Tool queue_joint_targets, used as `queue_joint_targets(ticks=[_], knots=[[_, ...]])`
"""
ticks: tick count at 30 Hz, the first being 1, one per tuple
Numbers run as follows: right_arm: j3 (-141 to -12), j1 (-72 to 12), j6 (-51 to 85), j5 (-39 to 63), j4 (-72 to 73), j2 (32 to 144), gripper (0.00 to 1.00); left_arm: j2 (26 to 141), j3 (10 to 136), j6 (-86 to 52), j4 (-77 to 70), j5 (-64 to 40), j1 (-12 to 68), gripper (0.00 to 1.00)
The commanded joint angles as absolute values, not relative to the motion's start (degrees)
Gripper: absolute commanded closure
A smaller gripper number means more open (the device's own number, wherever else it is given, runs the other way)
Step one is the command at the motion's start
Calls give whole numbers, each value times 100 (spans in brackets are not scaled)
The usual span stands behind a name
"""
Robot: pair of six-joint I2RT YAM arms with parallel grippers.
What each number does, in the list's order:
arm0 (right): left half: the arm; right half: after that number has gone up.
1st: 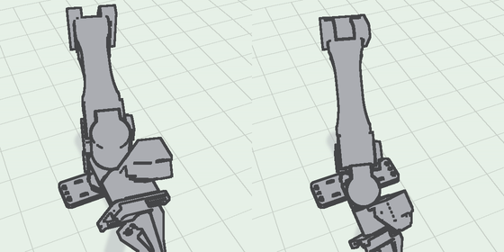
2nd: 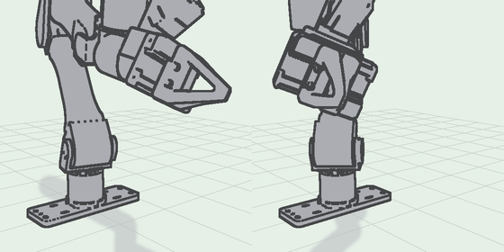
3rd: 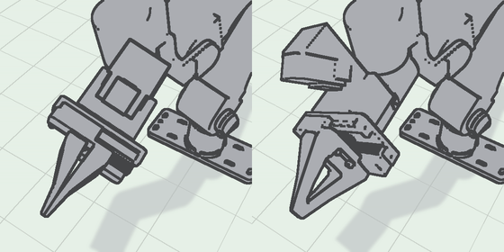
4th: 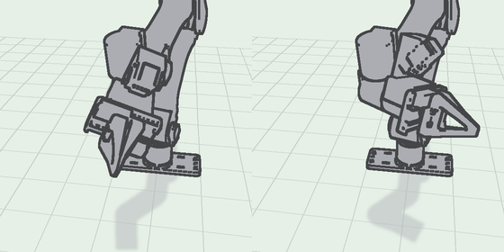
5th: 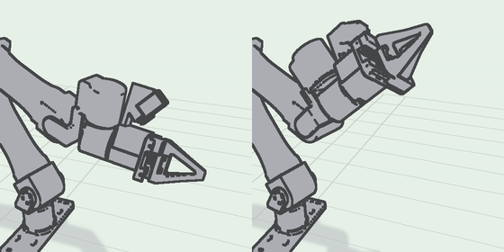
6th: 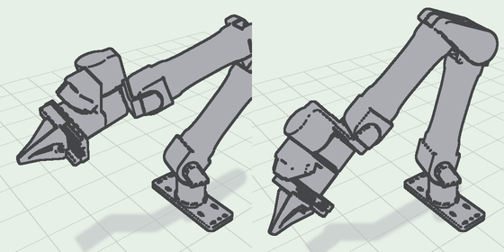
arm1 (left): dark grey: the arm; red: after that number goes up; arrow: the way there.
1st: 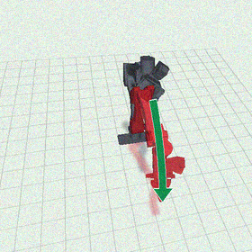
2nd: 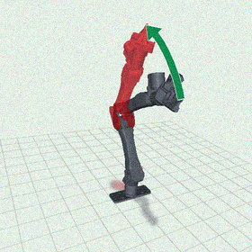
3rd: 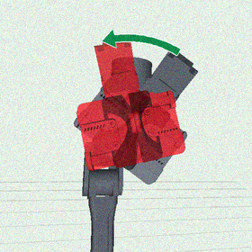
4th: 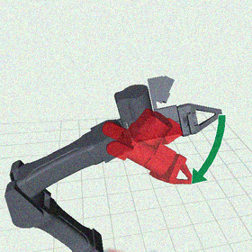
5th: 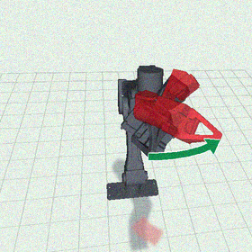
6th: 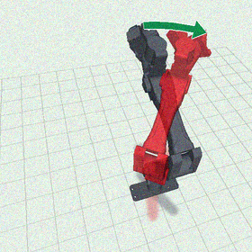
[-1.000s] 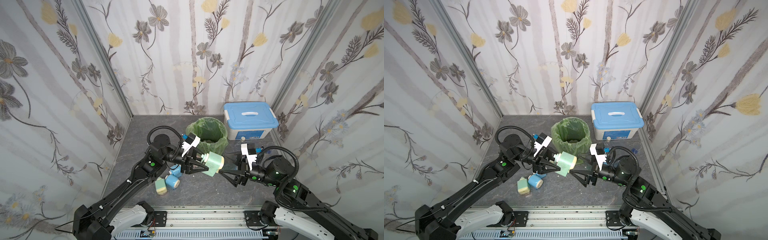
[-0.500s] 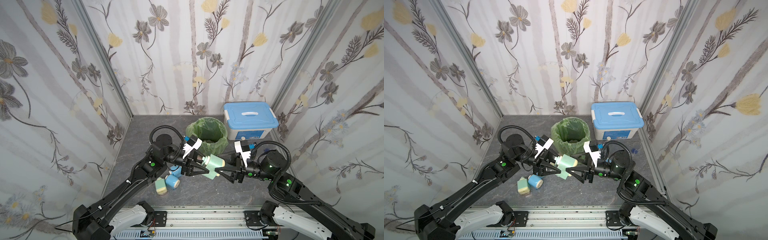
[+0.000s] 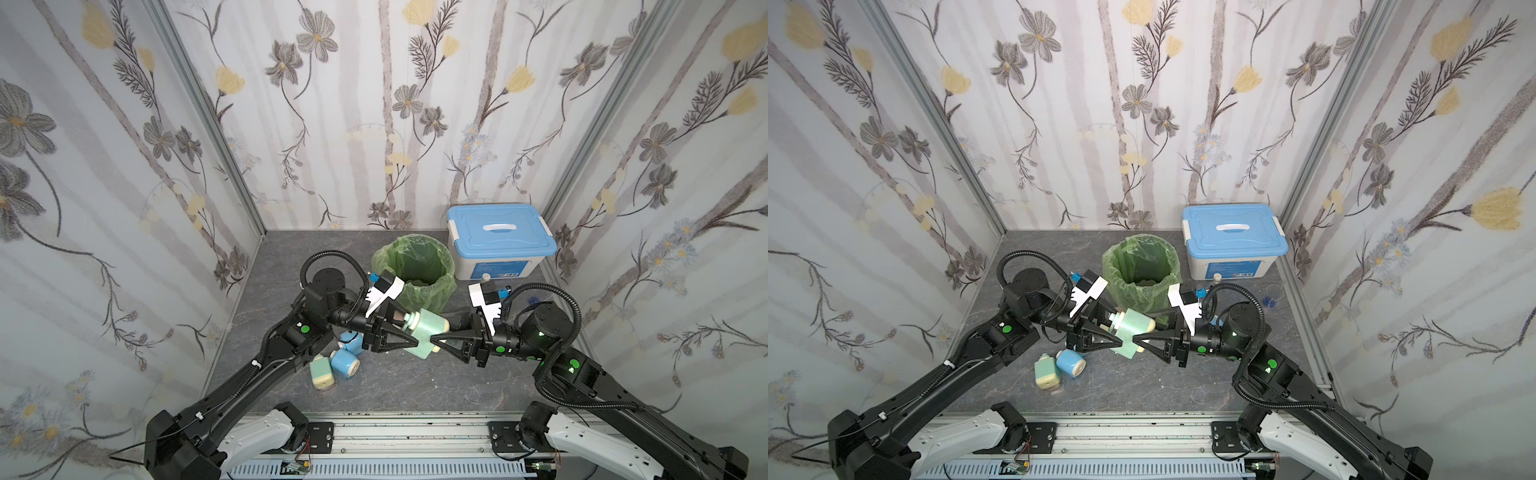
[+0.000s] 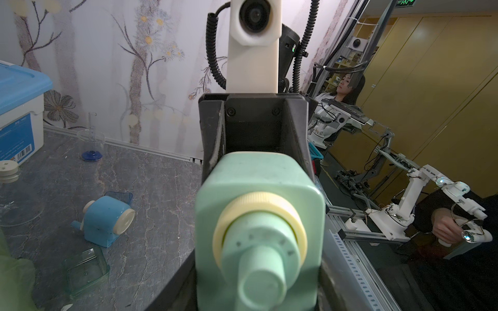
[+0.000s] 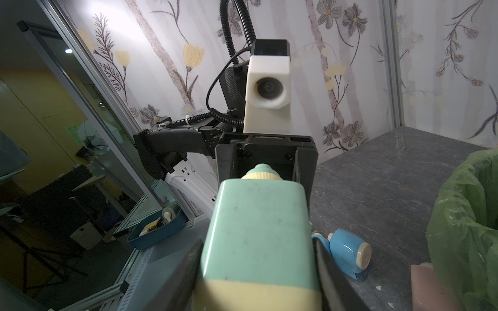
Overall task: Take out the pencil sharpener tray and clean the shavings
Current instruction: Move the pencil sharpener to the center of the board.
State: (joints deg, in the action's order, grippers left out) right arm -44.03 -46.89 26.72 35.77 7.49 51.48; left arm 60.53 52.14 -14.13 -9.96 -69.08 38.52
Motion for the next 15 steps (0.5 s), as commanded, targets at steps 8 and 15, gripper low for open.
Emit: queue_joint_targets(ticks=[8, 15], knots=[[-4271, -4599, 2663, 3473, 832, 5074, 79, 6073, 5290, -1292, -1238, -6757, 3850, 19], [-3518, -4510, 2671, 2792, 700, 4832, 79, 6047, 5376, -1081, -639, -5570, 3774, 2]])
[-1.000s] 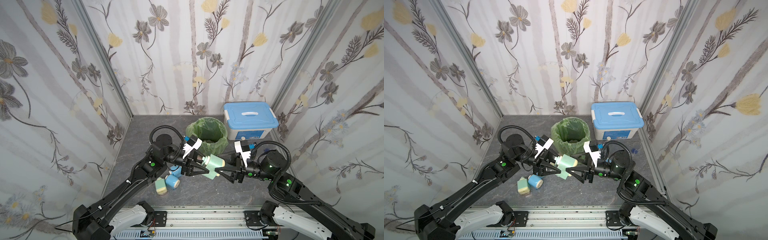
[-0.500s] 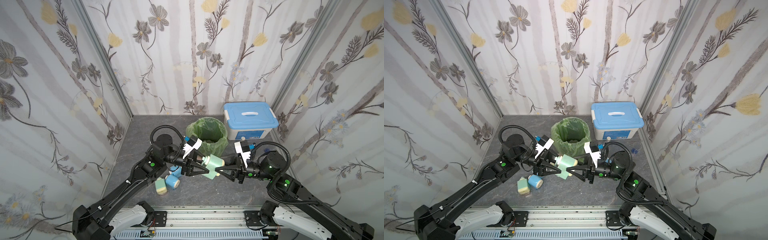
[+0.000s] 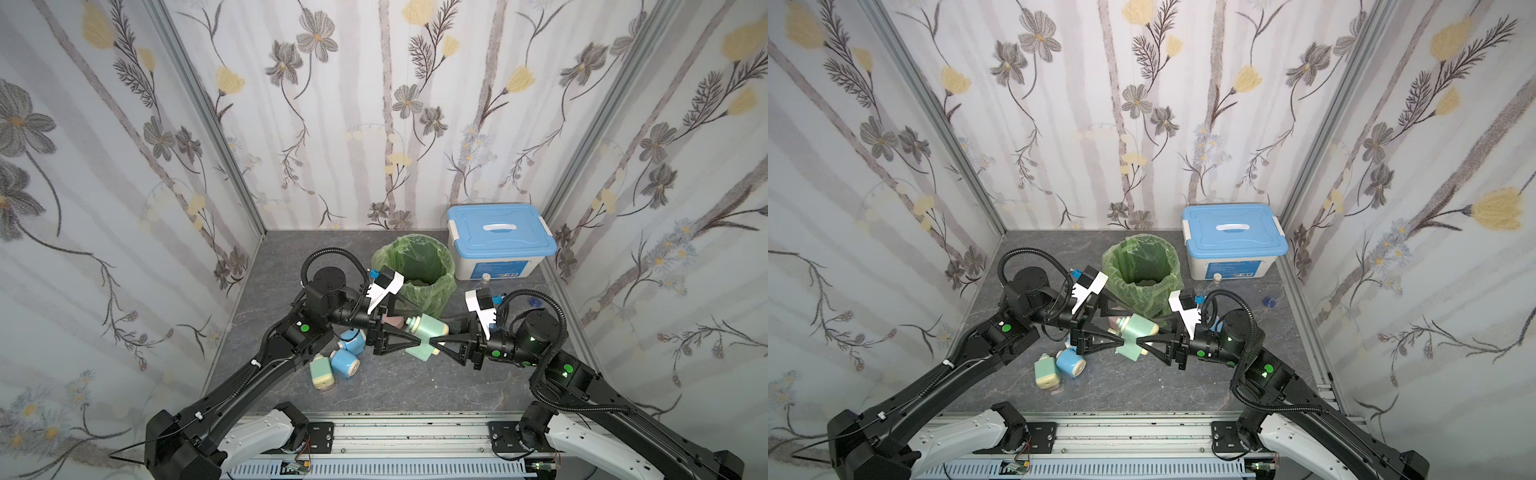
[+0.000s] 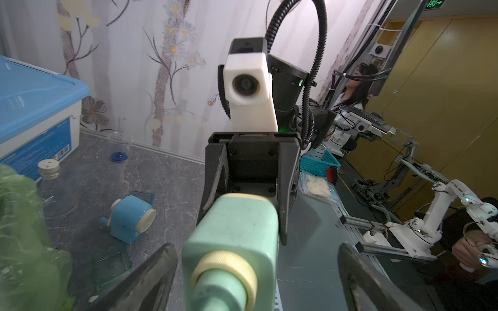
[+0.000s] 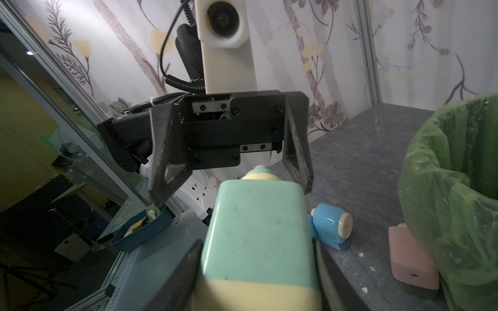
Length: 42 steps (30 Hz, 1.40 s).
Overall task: Take out the pencil sharpener tray and clean the shavings
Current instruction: Move the pencil sharpener to the center of the board.
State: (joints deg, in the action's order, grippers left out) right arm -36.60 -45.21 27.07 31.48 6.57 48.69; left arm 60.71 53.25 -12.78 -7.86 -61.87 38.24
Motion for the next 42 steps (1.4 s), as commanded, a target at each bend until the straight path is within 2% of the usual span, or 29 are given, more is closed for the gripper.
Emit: queue_joint_targets(ticks=[1, 8, 15, 23, 34, 42], knots=[[-3423, -4511, 2680, 2704, 655, 4806, 79, 6032, 5362, -1134, -667, -5439, 3722, 2], [-2362, -4546, 2804, 1768, 842, 4746, 79, 5798, 5075, -1591, -1229, -4551, 3365, 0], [-1752, -4776, 2957, 663, 1415, 5199, 78, 5765, 5003, -1792, -1426, -4250, 3161, 0], [-1696, -5110, 3442, -914, 1749, 6360, 78, 5732, 4966, -1925, -1537, -4235, 3076, 0], [-1789, -5303, 3730, -2020, 2406, 7297, 77, 5757, 4941, -2003, -1618, -4284, 3072, 0], [-2348, -5447, 4568, -3102, 1725, 8251, 76, 5689, 4905, -1995, -1600, -4288, 3059, 0]])
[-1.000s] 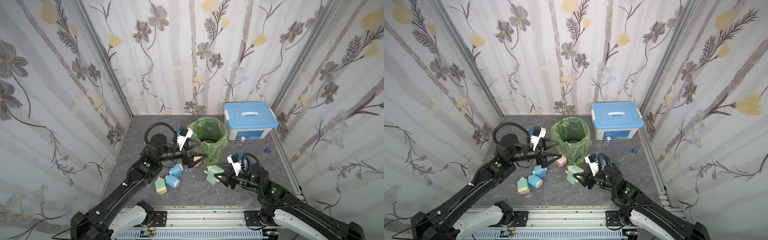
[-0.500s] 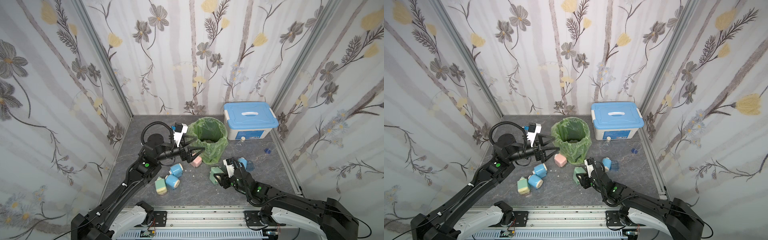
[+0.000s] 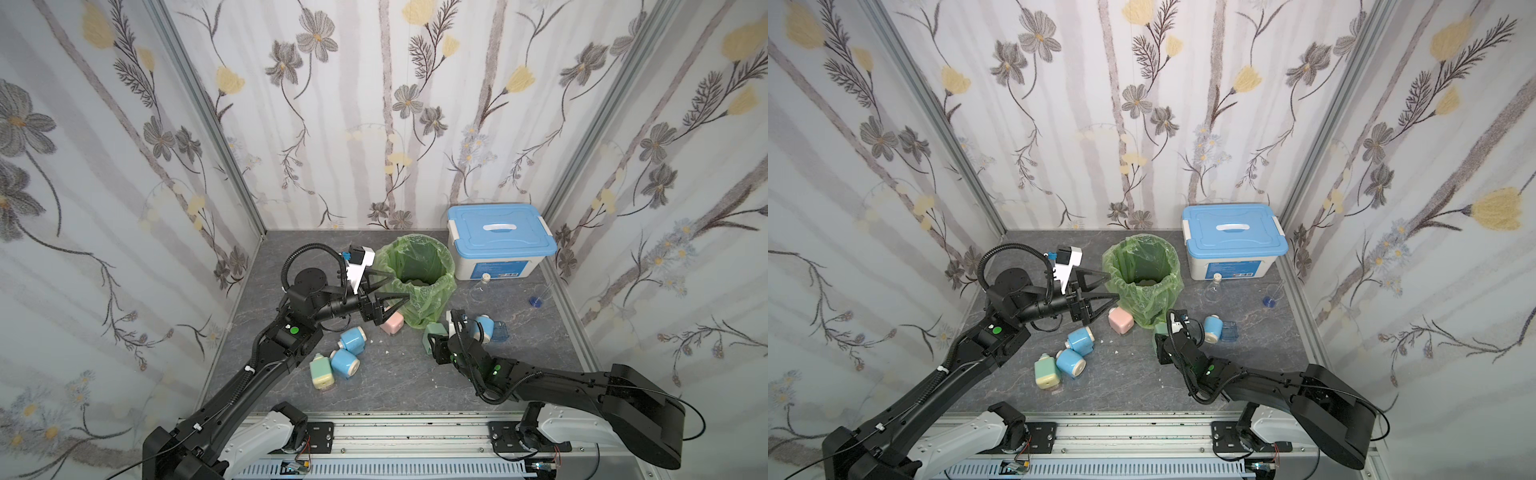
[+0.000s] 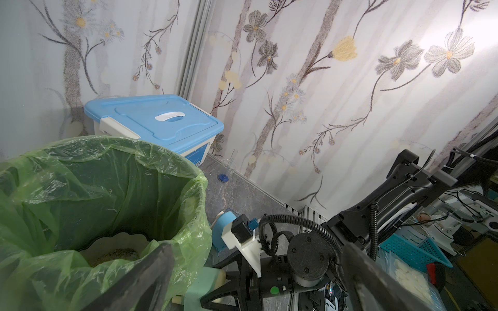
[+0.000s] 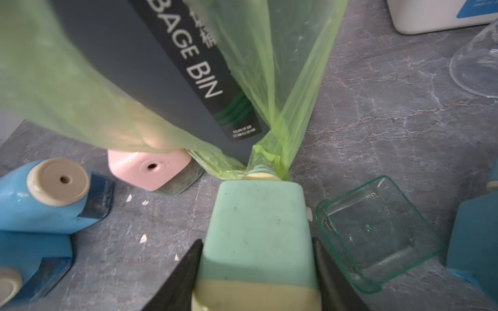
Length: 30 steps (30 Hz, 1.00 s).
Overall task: Take out the pencil sharpener tray and clean the shavings
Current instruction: Move the pencil sharpener to the center of the board.
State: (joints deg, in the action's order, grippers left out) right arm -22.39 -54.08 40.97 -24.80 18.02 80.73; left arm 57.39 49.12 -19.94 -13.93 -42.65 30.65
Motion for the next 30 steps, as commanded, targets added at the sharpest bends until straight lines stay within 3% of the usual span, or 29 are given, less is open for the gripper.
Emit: queue_joint_targets(ticks=[1, 7, 18, 30], knots=[[-2400, -5475, 4680, -3203, 1630, 8336, 76, 5665, 4896, -1983, -1607, -4274, 3059, 0], [-2737, -5593, 5331, -3839, 453, 8544, 75, 5660, 4891, -1993, -1608, -4300, 3056, 0], [-2372, -5661, 5910, -4475, -760, 7734, 74, 5678, 4848, -2056, -1709, -4324, 3063, 0], [-2222, -5554, 6117, -4747, -1195, 7606, 71, 5674, 4836, -2083, -1746, -4337, 3059, 0]])
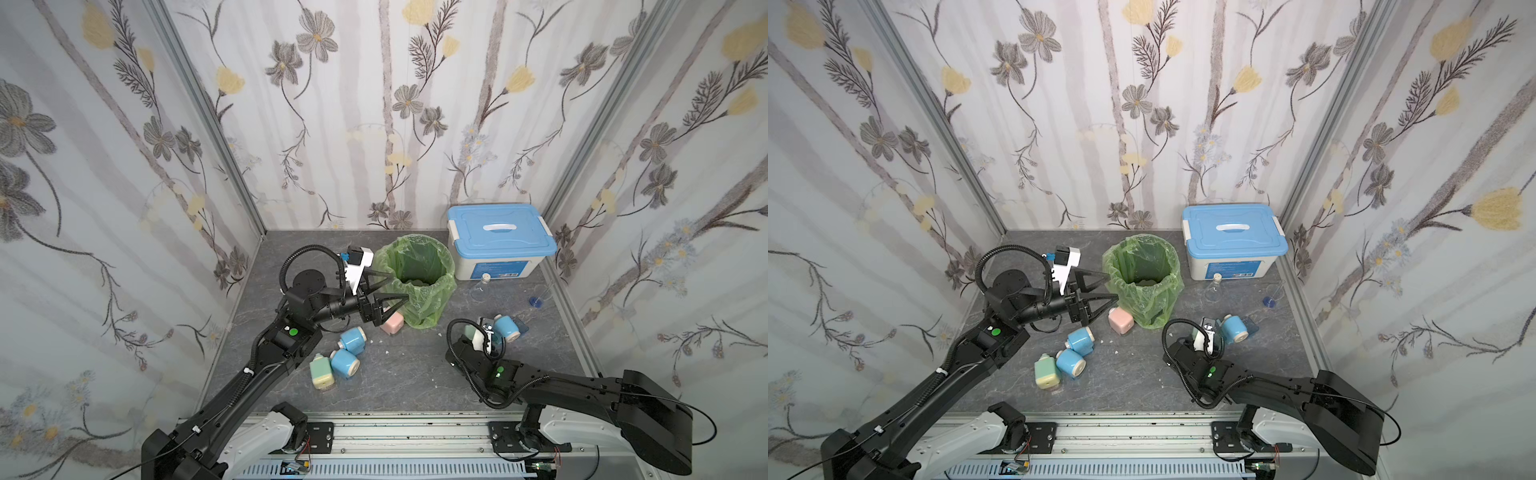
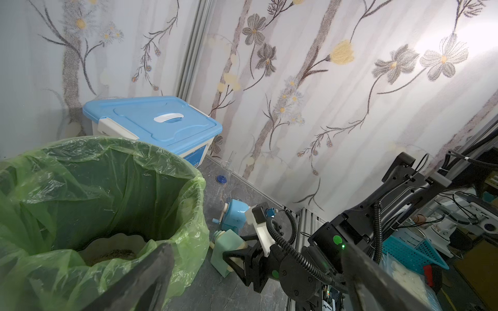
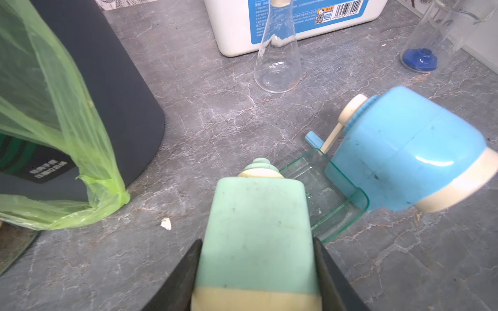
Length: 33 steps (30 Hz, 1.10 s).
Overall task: Take out the pencil sharpener tray and clean the shavings
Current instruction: Move the pencil sharpener to the center of the board, then place the pencil sharpener at the center of the board.
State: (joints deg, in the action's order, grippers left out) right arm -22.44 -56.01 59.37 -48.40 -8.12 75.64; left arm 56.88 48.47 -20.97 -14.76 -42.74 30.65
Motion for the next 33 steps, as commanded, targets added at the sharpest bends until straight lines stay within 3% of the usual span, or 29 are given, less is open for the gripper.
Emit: queue_joint_targets(ticks=[1, 11, 22, 33], knots=[[-2238, -5510, 6125, -4727, -1195, 7643, 71, 5669, 4829, -2083, -1746, -4339, 3059, 0], [-2115, -5261, 5251, -4345, -287, 7679, 53, 5625, 4814, -2058, -1727, -4339, 3059, 0], [-2089, -5299, 4056, -3946, 296, 6884, 24, 5713, 4846, -2101, -1814, -4331, 3059, 0], [-2402, -5985, 3165, -3061, 2, 6267, 17, 5840, 5012, -2195, -1520, -3785, 2949, 0]])
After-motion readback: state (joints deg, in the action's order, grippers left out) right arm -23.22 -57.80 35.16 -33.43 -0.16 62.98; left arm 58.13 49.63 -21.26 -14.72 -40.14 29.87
